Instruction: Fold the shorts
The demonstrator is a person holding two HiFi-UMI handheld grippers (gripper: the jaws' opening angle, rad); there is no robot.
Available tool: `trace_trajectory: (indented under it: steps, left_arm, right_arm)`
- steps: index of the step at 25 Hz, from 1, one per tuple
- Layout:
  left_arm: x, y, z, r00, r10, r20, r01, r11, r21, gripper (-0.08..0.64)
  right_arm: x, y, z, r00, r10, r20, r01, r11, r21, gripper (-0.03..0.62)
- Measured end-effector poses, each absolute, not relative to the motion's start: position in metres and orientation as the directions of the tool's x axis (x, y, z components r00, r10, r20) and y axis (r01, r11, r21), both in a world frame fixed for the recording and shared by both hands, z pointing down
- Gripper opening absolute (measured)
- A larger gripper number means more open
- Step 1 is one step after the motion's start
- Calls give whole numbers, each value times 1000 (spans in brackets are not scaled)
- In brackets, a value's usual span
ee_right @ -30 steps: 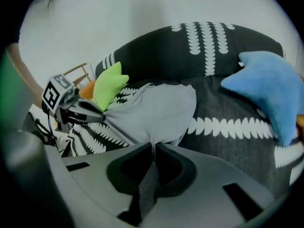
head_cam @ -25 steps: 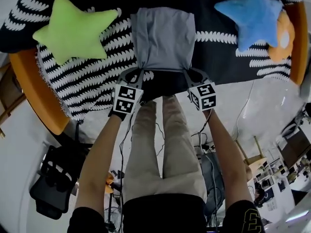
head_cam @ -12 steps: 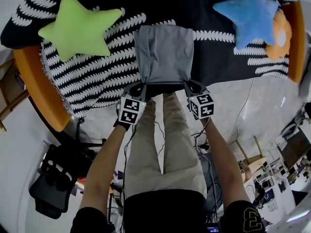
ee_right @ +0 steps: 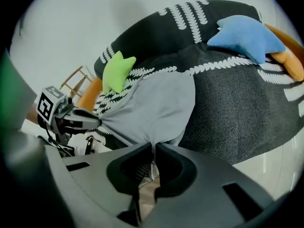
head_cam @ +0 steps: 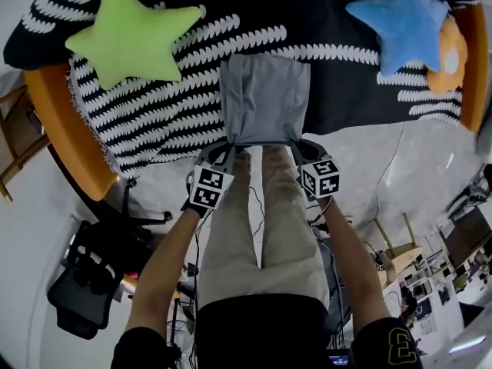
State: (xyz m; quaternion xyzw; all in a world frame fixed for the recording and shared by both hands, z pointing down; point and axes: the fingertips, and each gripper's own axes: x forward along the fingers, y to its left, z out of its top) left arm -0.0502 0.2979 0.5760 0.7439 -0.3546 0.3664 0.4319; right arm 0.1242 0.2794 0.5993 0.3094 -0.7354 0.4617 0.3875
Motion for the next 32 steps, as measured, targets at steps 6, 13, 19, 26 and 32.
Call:
trace_trajectory:
  steps: [6, 13, 19, 26, 32]
  left_arm:
    - [-56, 315, 555, 478, -148, 866, -836, -380, 397, 28]
    - [-50, 255, 534, 580, -95, 809, -795, -281, 538, 28]
    - [-59, 159, 554, 547, -103, 831, -804, -343, 486, 28]
    - [-87, 30, 555, 380, -275, 883, -900, -331, 284, 133]
    - [-73, 42, 538, 366, -318, 874, -898, -366, 243, 85]
  right_arm:
    - [124, 290, 571, -555, -79, 828, -807, 294, -512, 35]
    - [130, 231, 557, -586, -86, 806, -796, 249, -552, 35]
    - [126, 148, 567, -675, -45, 737, -734, 151, -663, 37]
    - [129, 5, 561, -599, -189, 778, -794, 270, -545, 317]
    - [133, 6, 536, -582, -335, 741, -808, 340, -481, 58]
